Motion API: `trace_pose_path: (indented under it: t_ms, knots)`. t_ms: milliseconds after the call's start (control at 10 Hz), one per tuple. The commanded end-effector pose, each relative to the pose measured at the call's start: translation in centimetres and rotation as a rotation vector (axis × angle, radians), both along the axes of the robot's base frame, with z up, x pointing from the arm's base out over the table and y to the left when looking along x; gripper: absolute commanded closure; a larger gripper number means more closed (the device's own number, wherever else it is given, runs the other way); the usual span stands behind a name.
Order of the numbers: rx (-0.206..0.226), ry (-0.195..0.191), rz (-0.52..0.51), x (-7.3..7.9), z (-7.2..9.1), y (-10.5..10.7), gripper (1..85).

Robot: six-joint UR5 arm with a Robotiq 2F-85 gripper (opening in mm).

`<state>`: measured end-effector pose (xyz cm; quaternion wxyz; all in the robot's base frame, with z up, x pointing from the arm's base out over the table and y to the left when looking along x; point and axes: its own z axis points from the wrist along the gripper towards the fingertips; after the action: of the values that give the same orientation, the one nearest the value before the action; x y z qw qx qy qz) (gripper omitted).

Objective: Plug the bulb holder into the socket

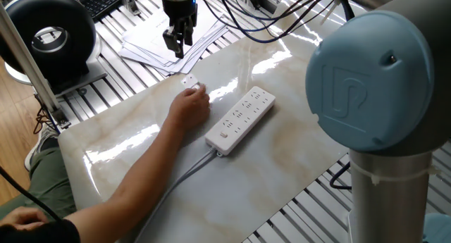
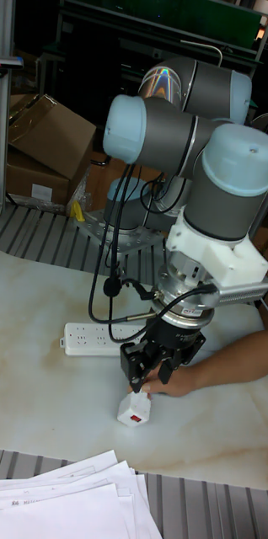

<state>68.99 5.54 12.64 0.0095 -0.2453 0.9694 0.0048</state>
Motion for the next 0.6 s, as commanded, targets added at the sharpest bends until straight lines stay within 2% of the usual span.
trace_pose_path:
  t_ms: [0,500]
  knots:
    - [0.019,-0.02,0.005,0.81,-1.53,0.08,35.3]
    - [0.021,-0.035,0.008,0.88,-2.34,-0.27,35.7]
